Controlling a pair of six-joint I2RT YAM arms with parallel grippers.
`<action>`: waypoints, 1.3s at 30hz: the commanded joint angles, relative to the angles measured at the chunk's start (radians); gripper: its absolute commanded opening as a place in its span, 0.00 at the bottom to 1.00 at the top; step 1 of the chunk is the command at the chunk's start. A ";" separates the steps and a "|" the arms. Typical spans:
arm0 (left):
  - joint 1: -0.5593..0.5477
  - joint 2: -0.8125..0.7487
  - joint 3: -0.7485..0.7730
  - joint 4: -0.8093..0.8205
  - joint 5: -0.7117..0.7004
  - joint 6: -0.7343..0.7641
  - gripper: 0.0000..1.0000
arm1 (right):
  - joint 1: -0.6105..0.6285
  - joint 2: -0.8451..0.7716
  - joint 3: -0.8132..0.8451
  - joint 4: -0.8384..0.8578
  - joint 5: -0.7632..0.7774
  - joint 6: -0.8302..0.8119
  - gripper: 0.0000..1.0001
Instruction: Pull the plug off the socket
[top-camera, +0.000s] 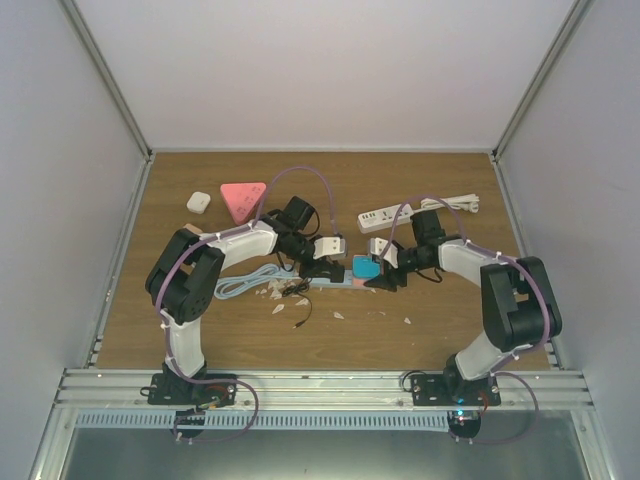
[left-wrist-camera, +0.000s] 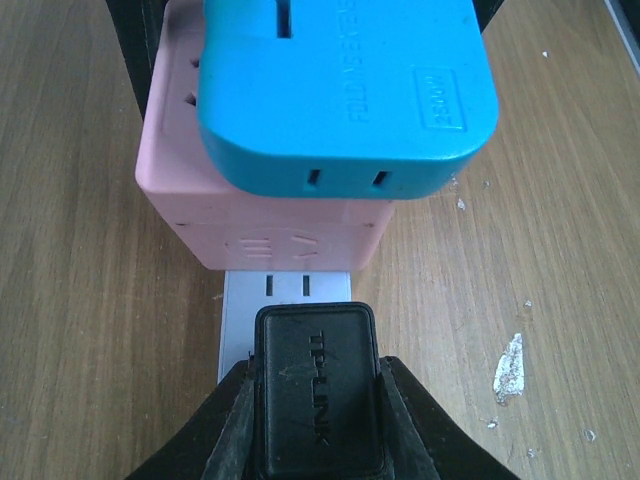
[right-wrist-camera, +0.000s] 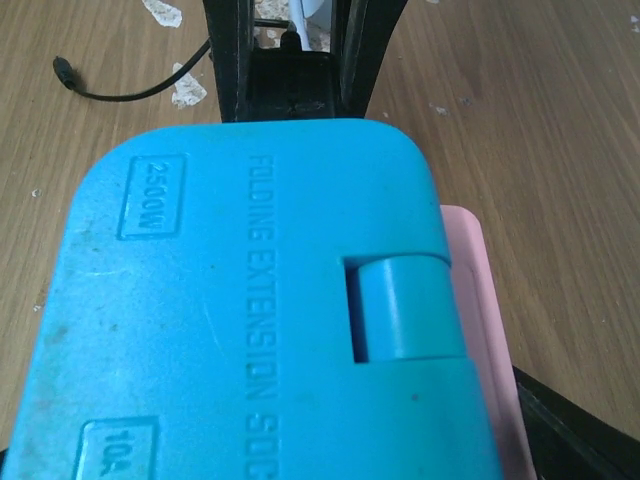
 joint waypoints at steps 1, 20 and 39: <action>-0.016 0.009 0.000 -0.009 0.043 -0.025 0.06 | 0.023 0.032 0.006 0.003 -0.031 0.015 0.55; -0.016 -0.041 -0.021 -0.005 0.035 -0.029 0.08 | 0.023 0.000 -0.002 -0.033 -0.006 0.000 0.73; -0.017 -0.029 -0.036 0.007 -0.007 -0.030 0.10 | 0.024 -0.076 0.059 -0.123 -0.065 0.046 0.66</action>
